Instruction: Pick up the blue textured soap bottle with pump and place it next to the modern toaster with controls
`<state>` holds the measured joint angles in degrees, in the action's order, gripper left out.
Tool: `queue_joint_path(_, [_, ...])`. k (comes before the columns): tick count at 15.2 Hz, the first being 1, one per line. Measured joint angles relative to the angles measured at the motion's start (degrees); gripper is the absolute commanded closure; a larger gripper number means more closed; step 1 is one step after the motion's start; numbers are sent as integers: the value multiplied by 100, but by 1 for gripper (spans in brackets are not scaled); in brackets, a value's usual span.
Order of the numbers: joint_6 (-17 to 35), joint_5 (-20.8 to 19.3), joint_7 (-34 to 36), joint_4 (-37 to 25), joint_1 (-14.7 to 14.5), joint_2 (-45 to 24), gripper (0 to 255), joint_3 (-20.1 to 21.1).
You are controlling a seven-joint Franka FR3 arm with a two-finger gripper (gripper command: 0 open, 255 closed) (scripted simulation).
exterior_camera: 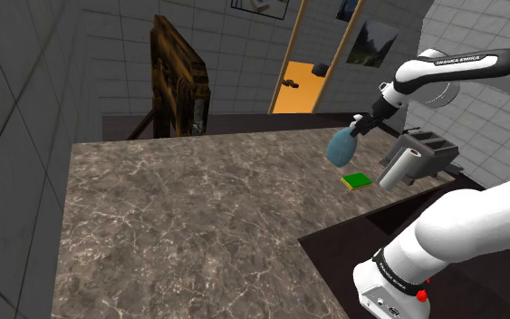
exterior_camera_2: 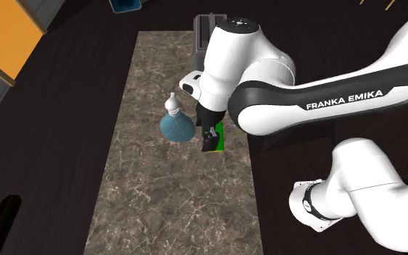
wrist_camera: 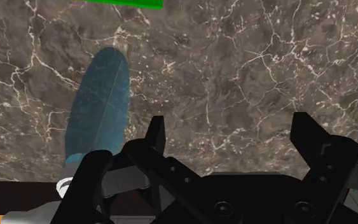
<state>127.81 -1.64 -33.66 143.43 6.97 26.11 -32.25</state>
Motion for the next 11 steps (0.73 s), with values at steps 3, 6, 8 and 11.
queue_joint_path(3, [492,440,-577,-281,-215,-602,0,-557])
queue_joint_path(6, [828,1045,-1238,-557,-453,-1122,0,-1104])
queue_joint_path(8, [985,1624,-1733,-797,-670,-1544,0,-1455])
queue_joint_path(11, [1083,2773,-2687,-1180,-907,-2324,0,-1923])
